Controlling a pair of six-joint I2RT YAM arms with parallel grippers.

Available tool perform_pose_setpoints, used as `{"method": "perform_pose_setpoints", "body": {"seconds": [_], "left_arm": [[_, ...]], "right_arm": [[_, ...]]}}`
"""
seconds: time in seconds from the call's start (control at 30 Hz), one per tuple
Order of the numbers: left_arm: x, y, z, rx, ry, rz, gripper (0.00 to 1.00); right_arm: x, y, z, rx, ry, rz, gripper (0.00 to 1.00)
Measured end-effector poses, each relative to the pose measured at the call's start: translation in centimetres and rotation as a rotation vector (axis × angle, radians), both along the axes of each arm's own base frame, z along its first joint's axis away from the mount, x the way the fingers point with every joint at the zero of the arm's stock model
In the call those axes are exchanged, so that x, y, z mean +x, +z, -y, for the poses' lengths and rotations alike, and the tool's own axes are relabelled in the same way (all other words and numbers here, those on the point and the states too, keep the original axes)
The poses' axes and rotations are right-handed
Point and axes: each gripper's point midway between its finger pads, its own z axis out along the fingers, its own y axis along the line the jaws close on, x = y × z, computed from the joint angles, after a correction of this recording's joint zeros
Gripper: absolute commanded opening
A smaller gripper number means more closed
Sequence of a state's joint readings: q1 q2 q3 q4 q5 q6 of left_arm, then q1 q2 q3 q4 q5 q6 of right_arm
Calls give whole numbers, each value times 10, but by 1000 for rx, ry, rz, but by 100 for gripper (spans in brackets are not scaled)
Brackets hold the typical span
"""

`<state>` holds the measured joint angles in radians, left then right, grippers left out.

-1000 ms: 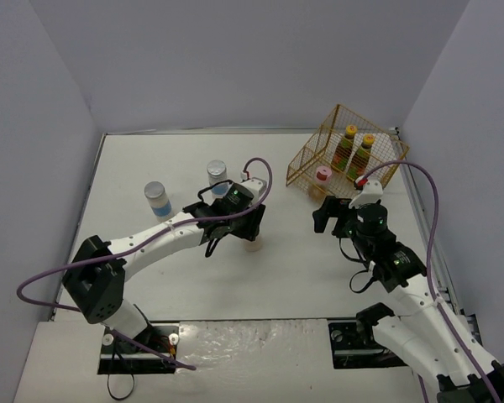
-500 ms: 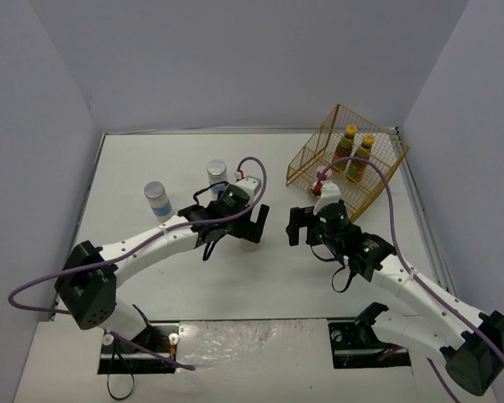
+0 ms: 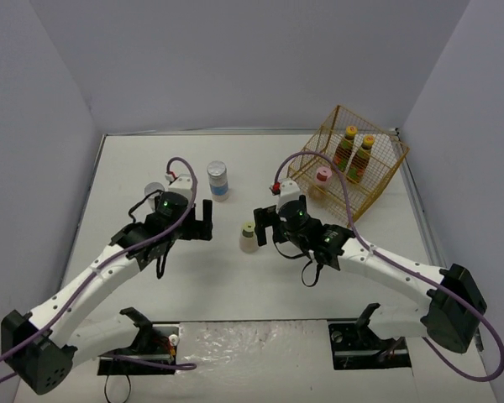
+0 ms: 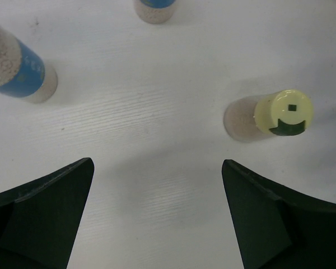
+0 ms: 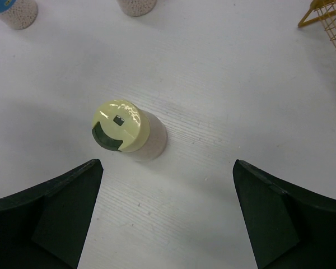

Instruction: Organize the condiment bottles

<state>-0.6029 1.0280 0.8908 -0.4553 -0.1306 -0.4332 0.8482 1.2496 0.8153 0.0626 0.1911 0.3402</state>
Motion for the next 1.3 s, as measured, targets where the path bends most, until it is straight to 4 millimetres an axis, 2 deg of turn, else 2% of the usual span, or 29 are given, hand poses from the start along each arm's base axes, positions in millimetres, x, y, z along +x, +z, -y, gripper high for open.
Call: {"method": "perform_pose_setpoints", "body": {"seconds": [0.13,0.33,0.57,0.7,0.8,0.9,1.03,1.17,1.23,1.3], "left_arm": [[-12,7,-30,9,60,13,97],[-20,25,-57,20,104,81,97],[-19,10,-77,80,138,49,97],[-17,6,-91,78,187,42,97],[-18,11,-95,66,198,59,97],[-19,14,-95,59,200,71,97],[-19,15,-95,57,198,74,97],[-19,15,-95,55,197,74,97],[-19,15,-96,52,199,75,97],[-19,16,-97,50,201,77,97]], "right_arm": [[11,-10,-19,-15,-31,-3,98],[13,-31,-44,-33,-66,-17,96],[17,-47,-60,-35,-120,-25,86],[20,-58,-57,-50,-158,-33,68],[22,-60,-56,-46,-179,-33,47],[24,-58,-55,-38,-195,-26,26],[22,-53,-46,-45,-215,-15,4],[17,-27,-26,-44,-241,19,0],[19,1,-11,-17,-274,62,0],[23,19,4,0,-306,90,0]]}}
